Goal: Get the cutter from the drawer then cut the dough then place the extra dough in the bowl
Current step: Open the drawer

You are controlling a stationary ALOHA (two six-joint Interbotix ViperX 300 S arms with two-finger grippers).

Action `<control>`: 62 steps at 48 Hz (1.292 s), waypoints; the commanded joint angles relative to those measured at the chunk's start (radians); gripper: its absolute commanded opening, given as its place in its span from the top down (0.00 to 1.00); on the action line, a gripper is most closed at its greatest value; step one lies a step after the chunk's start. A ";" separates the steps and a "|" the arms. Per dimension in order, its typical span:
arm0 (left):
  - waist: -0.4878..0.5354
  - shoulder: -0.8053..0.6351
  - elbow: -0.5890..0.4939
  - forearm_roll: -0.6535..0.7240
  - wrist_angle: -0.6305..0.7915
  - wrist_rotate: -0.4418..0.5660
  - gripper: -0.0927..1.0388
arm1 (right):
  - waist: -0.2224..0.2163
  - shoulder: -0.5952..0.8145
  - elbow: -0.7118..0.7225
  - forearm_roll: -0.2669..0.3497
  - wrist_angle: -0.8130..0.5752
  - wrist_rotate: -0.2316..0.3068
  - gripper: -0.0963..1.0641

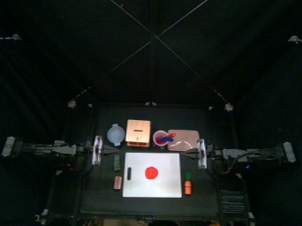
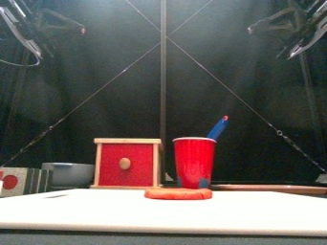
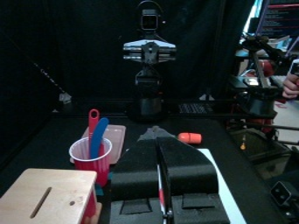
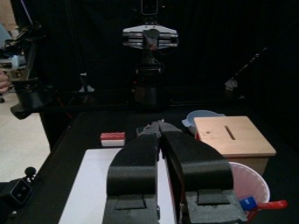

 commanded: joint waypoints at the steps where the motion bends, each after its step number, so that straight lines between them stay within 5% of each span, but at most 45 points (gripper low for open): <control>1: 0.008 0.044 -0.011 -0.006 -0.041 -0.006 0.86 | -0.034 0.048 -0.011 -0.003 -0.009 -0.003 0.91; 7: 0.003 0.103 0.006 -0.060 -0.114 -0.018 0.85 | -0.087 0.163 -0.058 -0.037 -0.034 -0.014 0.91; 20: -0.044 0.276 0.063 -0.382 -0.373 -0.063 0.84 | -0.233 0.538 -0.270 -0.252 -0.232 -0.008 0.91; 31: -0.110 0.443 0.061 -0.624 -0.505 -0.064 0.84 | -0.321 0.871 -0.500 -0.325 -0.336 -0.002 0.91; 47: -0.183 0.589 0.009 -0.736 -0.548 -0.132 0.82 | -0.360 1.239 -0.816 -0.331 -0.336 0.003 0.91; 62: -0.184 0.707 -0.018 -0.770 -0.580 -0.334 0.73 | -0.364 1.342 -0.894 -0.331 -0.244 -0.005 0.91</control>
